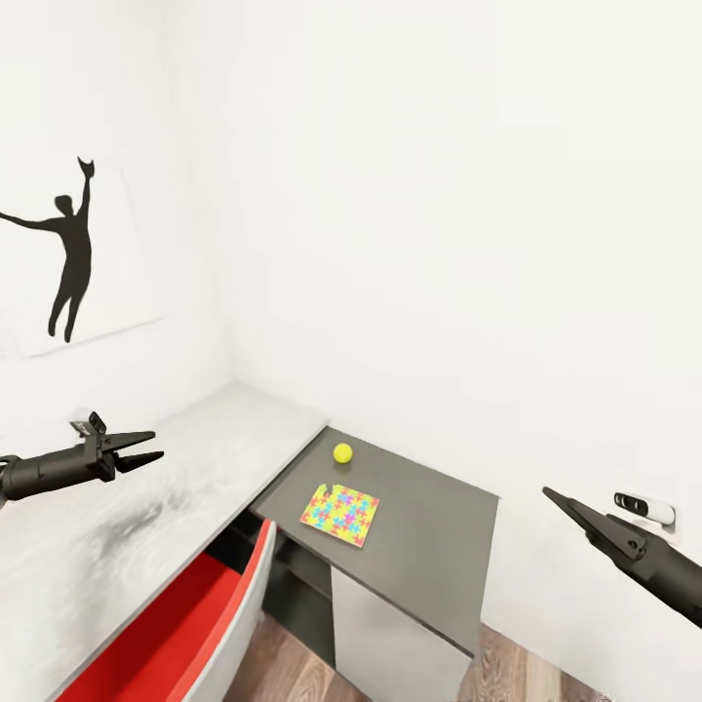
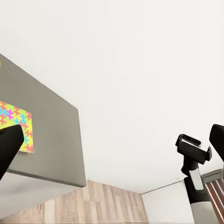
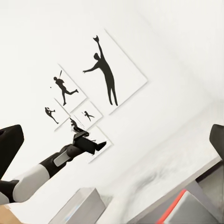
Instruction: Put all the toys in the child's room - the three board games (two on the bed and one on the table), the two jigsaw puzzles on the table, and the tennis ball on the table - inside the toy box on the table in the child's room.
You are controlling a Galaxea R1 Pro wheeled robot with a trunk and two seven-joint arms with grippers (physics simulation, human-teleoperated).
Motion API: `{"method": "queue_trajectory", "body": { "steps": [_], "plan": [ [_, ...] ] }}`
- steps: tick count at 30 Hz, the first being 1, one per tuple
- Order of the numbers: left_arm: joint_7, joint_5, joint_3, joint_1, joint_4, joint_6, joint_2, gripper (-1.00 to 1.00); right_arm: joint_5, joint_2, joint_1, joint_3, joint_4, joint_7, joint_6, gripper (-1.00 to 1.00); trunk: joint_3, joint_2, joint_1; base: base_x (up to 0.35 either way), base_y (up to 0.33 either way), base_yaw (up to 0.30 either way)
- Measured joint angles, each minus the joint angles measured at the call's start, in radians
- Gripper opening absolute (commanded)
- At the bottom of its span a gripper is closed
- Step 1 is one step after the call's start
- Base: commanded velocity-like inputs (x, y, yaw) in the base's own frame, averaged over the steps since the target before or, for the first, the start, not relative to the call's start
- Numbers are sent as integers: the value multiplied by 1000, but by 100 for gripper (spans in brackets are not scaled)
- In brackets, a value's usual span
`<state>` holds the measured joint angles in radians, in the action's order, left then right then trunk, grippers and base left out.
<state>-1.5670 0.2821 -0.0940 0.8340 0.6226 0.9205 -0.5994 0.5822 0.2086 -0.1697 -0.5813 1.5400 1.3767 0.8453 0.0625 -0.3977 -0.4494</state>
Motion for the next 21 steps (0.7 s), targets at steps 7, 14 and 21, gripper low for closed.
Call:
{"method": "queue_trajectory", "body": {
  "steps": [7,14,21],
  "plan": [
    [0,0,0,0,0,0,0,100,-1,0,0,0,-4,0,1,100,0,0,0,0,0,-266],
    [0,0,0,0,0,0,0,100,-2,1,-1,-1,-9,-1,1,100,0,0,0,0,0,-266],
    [0,0,0,0,0,0,0,100,-3,1,-1,-6,-21,-1,1,100,0,0,0,0,0,-266]
  ]
}}
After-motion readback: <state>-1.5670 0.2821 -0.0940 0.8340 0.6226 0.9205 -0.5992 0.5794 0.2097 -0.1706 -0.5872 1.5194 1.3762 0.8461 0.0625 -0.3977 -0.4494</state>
